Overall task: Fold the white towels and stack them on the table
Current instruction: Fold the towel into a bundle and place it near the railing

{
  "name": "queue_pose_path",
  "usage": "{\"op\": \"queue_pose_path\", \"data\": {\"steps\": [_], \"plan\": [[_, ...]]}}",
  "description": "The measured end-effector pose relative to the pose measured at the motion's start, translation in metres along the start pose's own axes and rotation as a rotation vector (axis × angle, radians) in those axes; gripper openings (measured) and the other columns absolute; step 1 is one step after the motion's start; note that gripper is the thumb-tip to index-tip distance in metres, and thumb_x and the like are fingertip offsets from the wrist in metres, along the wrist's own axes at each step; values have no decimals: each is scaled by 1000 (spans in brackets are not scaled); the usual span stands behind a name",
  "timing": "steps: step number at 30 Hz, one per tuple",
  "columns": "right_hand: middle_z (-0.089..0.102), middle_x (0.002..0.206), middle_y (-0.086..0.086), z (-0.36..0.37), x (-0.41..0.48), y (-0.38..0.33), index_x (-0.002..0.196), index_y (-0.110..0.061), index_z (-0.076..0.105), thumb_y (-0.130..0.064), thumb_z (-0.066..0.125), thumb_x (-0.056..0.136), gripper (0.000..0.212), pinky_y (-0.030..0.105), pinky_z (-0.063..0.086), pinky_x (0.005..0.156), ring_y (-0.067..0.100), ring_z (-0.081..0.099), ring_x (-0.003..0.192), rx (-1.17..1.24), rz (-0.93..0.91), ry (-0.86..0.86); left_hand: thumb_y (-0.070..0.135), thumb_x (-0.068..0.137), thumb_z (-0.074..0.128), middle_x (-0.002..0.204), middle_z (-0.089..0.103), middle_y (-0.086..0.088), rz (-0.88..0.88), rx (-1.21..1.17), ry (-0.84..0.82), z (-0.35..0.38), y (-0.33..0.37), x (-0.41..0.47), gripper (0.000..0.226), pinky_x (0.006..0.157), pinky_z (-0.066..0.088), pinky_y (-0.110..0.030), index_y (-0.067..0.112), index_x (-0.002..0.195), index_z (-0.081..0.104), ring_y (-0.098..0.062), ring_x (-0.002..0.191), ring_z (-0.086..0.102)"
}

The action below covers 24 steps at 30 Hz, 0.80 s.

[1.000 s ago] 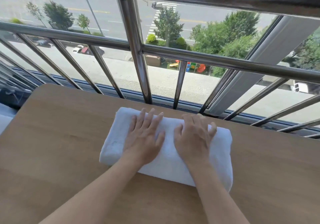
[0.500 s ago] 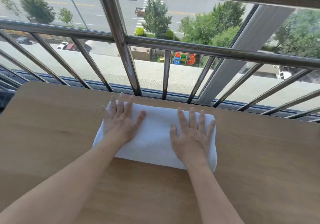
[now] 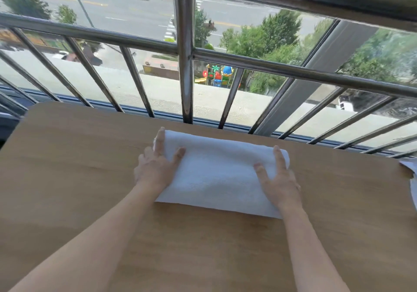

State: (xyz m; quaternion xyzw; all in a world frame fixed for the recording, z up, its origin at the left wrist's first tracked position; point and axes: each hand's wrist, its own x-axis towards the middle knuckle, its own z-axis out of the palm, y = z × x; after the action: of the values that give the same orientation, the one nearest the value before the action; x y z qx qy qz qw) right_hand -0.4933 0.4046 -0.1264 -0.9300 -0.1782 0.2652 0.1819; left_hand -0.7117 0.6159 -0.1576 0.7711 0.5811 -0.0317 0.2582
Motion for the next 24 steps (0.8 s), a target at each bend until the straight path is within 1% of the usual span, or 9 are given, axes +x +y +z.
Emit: {"op": "queue_pose_path", "data": {"steps": [3,7,10,15,19,20,21,22,24], "plan": [[43,142,20,12,-9,-14,152,-57,8,-75,40,89,73,50,36,104,41,48,125,-12,32,88,87,84,18,143,43,-8,48,-16,10,-3,-14,0,79,87,40,-47,57,147,-19,-32,122,46],[42,139,18,52,-39,-50,152,-56,9,-75,41,89,73,51,36,105,42,48,121,10,67,120,85,85,19,138,46,-7,73,-9,33,-26,-63,11,79,81,36,-43,54,149,-17,-30,121,44],[43,135,16,95,-72,-85,152,-55,10,-74,41,89,73,49,38,100,41,50,116,3,71,153,83,85,22,139,48,-5,90,-24,49,-55,-115,24,79,89,41,-46,54,150,-11,-29,124,42],[44,130,15,166,-108,-160,152,-52,11,-75,39,88,74,46,40,93,39,54,109,-17,14,177,81,87,29,144,49,-5,95,-36,100,-112,-208,56,80,97,40,-46,53,154,-3,-32,128,42],[43,130,15,209,-117,-223,153,-51,12,-74,40,89,74,46,40,95,40,54,109,-1,-40,154,80,87,33,140,53,-9,92,-87,162,-150,-271,85,77,101,39,-48,53,154,4,-35,129,44],[43,131,15,217,-117,-237,153,-50,13,-73,40,89,73,47,40,96,40,54,110,0,-48,146,79,88,34,140,54,-8,98,-106,187,-157,-282,93,76,100,40,-49,53,153,6,-35,129,44],[42,132,15,222,-114,-250,153,-50,13,-73,39,90,72,47,40,96,40,54,111,-6,-53,138,79,89,35,138,55,-6,101,-117,208,-161,-291,101,74,96,42,-49,53,153,7,-35,127,45],[41,134,15,227,-111,-262,153,-49,13,-73,38,90,72,47,39,97,41,53,112,-19,-55,132,78,88,35,132,58,-4,102,-125,225,-165,-298,109,73,88,43,-47,55,152,7,-35,124,47],[40,138,16,231,-99,-280,153,-48,14,-74,35,91,71,48,39,98,42,53,115,-49,-60,136,79,88,35,108,57,1,115,-157,248,-170,-304,126,70,77,40,-42,61,149,6,-35,116,50]]}}
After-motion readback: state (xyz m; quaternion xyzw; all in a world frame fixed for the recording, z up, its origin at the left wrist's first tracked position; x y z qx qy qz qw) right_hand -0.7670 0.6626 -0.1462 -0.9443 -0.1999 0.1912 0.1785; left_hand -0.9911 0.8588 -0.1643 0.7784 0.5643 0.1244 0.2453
